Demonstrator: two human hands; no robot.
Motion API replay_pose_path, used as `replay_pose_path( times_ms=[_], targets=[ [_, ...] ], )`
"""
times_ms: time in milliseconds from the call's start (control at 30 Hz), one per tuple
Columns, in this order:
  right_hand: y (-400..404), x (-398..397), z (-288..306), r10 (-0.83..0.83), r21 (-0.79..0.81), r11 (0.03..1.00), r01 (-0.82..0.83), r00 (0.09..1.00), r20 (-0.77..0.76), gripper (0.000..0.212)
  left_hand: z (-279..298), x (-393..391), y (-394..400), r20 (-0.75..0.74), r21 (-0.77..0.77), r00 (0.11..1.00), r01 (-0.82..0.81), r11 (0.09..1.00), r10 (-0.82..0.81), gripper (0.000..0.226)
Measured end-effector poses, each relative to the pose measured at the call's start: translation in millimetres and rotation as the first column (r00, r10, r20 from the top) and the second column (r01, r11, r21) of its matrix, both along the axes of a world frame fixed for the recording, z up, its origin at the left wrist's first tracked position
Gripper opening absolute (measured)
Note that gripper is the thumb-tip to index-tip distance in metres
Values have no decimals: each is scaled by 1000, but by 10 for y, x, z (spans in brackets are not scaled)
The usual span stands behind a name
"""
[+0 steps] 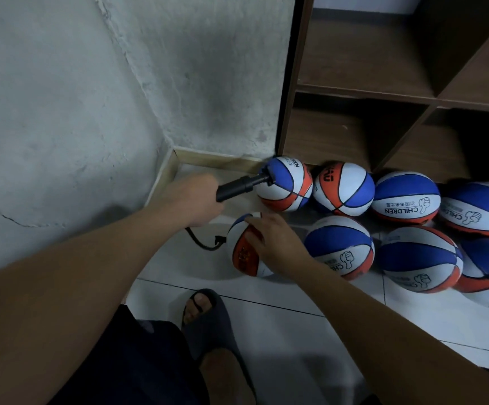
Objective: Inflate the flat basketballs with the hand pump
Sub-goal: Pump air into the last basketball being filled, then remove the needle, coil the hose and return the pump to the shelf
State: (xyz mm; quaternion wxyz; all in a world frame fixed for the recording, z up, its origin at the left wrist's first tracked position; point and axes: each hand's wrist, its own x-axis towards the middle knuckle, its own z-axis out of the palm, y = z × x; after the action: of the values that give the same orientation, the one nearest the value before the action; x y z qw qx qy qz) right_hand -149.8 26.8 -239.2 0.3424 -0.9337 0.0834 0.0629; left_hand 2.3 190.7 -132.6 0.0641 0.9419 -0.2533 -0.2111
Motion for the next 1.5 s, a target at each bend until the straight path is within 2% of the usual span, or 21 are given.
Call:
replay_pose_path(
  times_ms=[100,200,300,367,467,533,700,900,1067,1133,1200,1267,1400,1500],
  targets=[
    [-45,-91,19,-6,-148,989,6,1000,2,69,-111,118,215,-18,10,998,-60,998,60,28],
    [-86,-207,-6,-38,-299,954,5,994,-105,93,-267,173,402,-82,2,991,-108,994,108,33],
    [-102,-314,-77,-68,-455,890,8,991,-115,108,-456,122,416,-214,-15,973,-89,996,84,33],
    [-74,-330,-110,-39,-499,867,-12,995,-91,109,-580,53,331,-278,-54,958,-85,995,67,33],
    [-28,-347,-160,-28,-380,925,-21,992,-123,107,-770,-65,162,-356,-129,931,-131,983,77,30],
    [-40,-367,-185,-38,-321,947,-9,989,-143,113,-906,-139,89,-416,-157,905,-166,974,87,28],
    [-61,-369,-243,-9,-311,949,-47,984,-176,120,-1149,-335,-110,-478,-210,877,-165,964,46,19],
    [-80,-399,-372,-11,-341,939,-52,983,-181,137,-1288,-323,-215,-386,-247,922,-134,960,29,22],
    [-66,-389,-378,-27,-339,940,-32,985,-168,137,-1241,-304,-238,-376,-226,925,-145,963,52,24],
    [-80,-405,-379,-34,-328,944,-21,987,-160,136,-1165,-288,-217,-354,-221,931,-173,960,87,20],
    [-98,-410,-384,-45,-304,953,-8,985,-165,136,-1016,-133,-107,-306,-210,929,-278,937,207,16],
    [-112,-398,-377,-36,-298,954,-17,985,-172,138,-835,104,40,-327,-235,909,-342,910,257,19],
    [-139,-379,-335,-27,-281,959,-27,982,-185,147,-545,191,189,-309,-253,913,-347,903,264,14],
    [-175,-371,-269,3,-296,954,-47,989,-146,139,-418,243,219,-235,-214,940,-298,930,247,17]
  ],
)
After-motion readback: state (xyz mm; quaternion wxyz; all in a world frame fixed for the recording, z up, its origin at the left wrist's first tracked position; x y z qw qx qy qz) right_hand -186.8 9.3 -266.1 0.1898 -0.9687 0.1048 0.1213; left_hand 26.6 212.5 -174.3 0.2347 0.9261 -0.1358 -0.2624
